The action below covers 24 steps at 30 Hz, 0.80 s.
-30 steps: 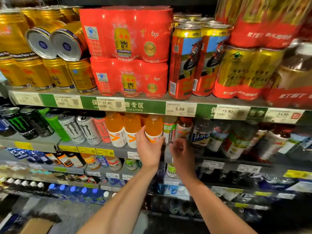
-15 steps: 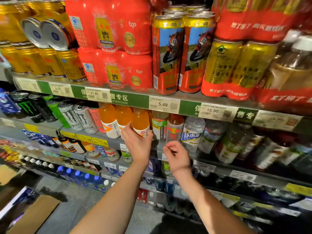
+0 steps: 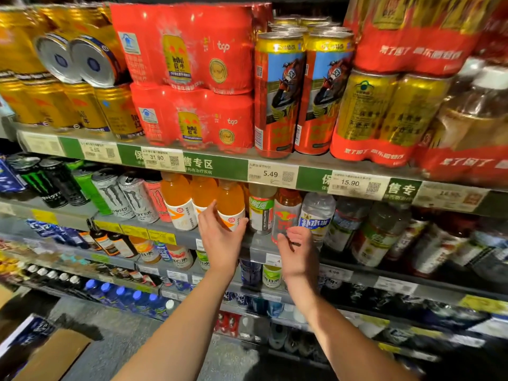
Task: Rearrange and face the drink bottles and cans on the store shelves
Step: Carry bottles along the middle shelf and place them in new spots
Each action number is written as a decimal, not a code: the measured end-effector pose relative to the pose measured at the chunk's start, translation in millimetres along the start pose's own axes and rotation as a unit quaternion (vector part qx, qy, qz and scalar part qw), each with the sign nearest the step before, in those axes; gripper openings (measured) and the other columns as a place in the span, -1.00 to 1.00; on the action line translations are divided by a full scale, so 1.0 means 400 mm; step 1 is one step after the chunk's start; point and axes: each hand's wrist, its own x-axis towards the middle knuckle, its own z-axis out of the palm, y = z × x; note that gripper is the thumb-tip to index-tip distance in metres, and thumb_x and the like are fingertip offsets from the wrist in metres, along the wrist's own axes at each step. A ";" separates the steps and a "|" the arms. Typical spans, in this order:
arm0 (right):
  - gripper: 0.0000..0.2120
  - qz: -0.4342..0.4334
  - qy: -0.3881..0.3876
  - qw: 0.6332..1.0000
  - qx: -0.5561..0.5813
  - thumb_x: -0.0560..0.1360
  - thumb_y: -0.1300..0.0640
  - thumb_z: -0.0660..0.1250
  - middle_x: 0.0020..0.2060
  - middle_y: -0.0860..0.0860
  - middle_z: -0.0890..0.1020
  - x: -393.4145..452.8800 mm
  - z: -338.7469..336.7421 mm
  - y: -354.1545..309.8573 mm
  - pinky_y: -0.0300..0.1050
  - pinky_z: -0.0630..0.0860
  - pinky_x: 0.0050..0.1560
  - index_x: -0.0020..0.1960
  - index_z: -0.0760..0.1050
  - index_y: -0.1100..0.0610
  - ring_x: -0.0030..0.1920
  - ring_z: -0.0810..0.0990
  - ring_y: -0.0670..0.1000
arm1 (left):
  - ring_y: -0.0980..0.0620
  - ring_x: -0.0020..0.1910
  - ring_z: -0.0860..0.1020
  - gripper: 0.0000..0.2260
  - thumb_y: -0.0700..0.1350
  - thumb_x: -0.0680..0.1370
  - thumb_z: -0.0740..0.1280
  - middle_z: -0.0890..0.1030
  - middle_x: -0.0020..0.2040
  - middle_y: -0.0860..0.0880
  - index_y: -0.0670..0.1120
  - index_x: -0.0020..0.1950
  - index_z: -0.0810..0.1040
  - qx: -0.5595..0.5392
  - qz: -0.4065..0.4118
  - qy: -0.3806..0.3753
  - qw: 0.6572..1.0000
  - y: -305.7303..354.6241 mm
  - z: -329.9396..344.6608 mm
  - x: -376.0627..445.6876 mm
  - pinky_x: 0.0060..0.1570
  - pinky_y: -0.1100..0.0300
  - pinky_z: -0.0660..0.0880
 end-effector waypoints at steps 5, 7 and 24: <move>-0.84 0.001 0.073 0.994 -0.076 0.56 0.00 0.38 -0.19 -0.07 0.64 -0.006 -0.005 -0.018 -0.19 0.48 -0.25 0.01 0.45 0.04 -0.22 0.61 -0.05 | 0.01 0.25 0.44 -0.33 -0.04 0.41 0.60 0.41 0.19 0.03 -0.13 0.42 0.37 -0.026 -0.003 -0.025 0.999 -0.012 -0.017 0.001 0.24 0.22 0.38; -0.80 -0.001 0.089 0.992 -0.086 0.55 -0.04 0.39 -0.21 -0.06 0.63 -0.006 -0.001 -0.020 -0.39 0.39 -0.28 0.00 0.45 0.06 -0.25 0.58 -0.12 | 0.01 0.19 0.45 -0.37 -0.03 0.42 0.59 0.41 0.16 0.03 -0.11 0.38 0.38 -0.037 -0.002 -0.025 0.999 -0.016 -0.022 -0.007 0.25 0.10 0.44; -0.36 -0.028 0.240 0.952 -0.187 0.42 -0.26 0.47 0.06 0.16 0.49 0.022 -0.006 -0.014 0.05 0.44 0.19 0.17 0.39 0.24 0.09 0.47 0.18 | 0.03 0.02 0.63 -0.55 -0.33 0.47 0.50 0.53 0.09 0.09 0.22 0.05 0.50 -0.227 0.056 -0.234 0.944 0.041 0.006 -0.061 -0.03 0.11 0.64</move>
